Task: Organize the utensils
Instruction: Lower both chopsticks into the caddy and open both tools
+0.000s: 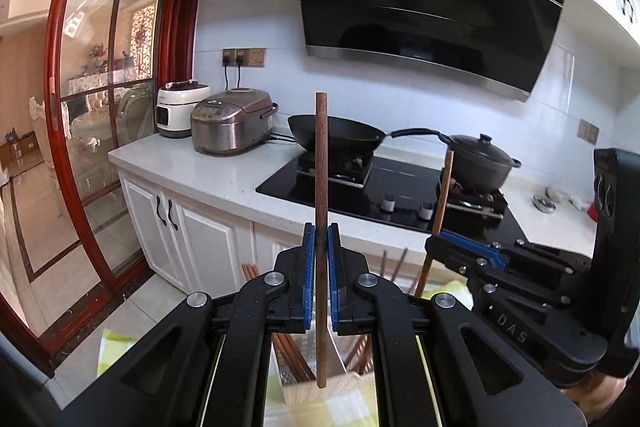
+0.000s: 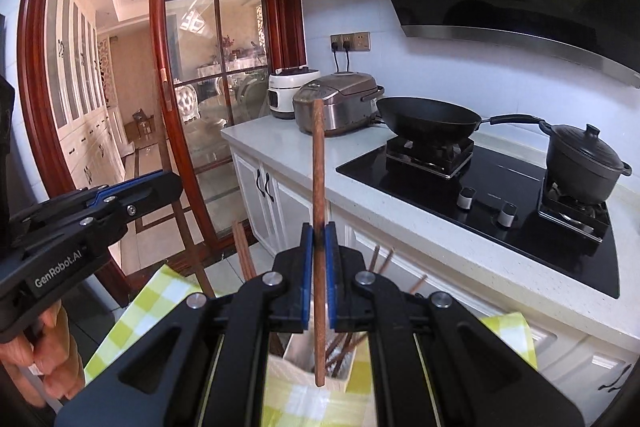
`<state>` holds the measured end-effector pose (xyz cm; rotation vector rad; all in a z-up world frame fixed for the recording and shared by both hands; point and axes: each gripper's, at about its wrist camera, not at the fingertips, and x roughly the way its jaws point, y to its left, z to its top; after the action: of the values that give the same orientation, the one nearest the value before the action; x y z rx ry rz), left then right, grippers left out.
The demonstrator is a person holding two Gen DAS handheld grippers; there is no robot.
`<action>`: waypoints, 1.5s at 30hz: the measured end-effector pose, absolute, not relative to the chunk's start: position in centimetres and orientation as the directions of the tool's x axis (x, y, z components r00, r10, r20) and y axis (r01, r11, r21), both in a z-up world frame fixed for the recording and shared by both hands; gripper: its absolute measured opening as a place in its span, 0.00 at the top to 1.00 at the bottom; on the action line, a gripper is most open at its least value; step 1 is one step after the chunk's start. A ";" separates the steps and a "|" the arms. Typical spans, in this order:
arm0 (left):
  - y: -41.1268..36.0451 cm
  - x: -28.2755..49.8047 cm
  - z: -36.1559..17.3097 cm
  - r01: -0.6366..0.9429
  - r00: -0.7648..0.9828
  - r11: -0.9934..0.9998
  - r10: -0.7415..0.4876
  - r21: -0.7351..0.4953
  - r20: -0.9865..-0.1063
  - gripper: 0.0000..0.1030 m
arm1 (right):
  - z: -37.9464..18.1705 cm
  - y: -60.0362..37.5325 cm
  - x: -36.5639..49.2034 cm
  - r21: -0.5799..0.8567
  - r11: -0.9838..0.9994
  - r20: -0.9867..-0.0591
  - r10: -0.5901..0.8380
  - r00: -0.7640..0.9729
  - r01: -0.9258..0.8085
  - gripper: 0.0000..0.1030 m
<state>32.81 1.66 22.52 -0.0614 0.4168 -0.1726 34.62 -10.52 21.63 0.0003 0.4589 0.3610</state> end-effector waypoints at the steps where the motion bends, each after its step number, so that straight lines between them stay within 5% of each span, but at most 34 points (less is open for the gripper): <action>1: 1.7 33.2 22.3 0.148 0.901 0.985 -0.173 -0.093 -0.397 0.95 | 21.4 -10.3 35.3 0.082 0.936 -0.436 0.342 0.832 -0.341 0.94; 35: 1.7 39.7 10.0 0.127 0.774 0.978 -0.202 -0.166 -0.599 0.94 | 11.3 -8.0 40.0 0.141 0.929 -0.578 0.357 0.733 -0.341 0.93; 39: 1.9 39.6 10.2 0.129 0.772 0.976 -0.210 -0.175 -0.600 0.94 | 11.6 -8.0 39.9 0.132 0.932 -0.577 0.349 0.739 -0.338 0.73; 45: 2.6 37.9 11.4 0.141 0.793 0.972 -0.224 -0.187 -0.567 0.81 | 13.0 -9.2 38.3 0.133 0.930 -0.541 0.357 0.762 -0.341 0.68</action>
<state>37.95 2.55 11.43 -0.1382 0.6260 -0.1969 38.29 -9.21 13.02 0.0270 0.5938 0.3799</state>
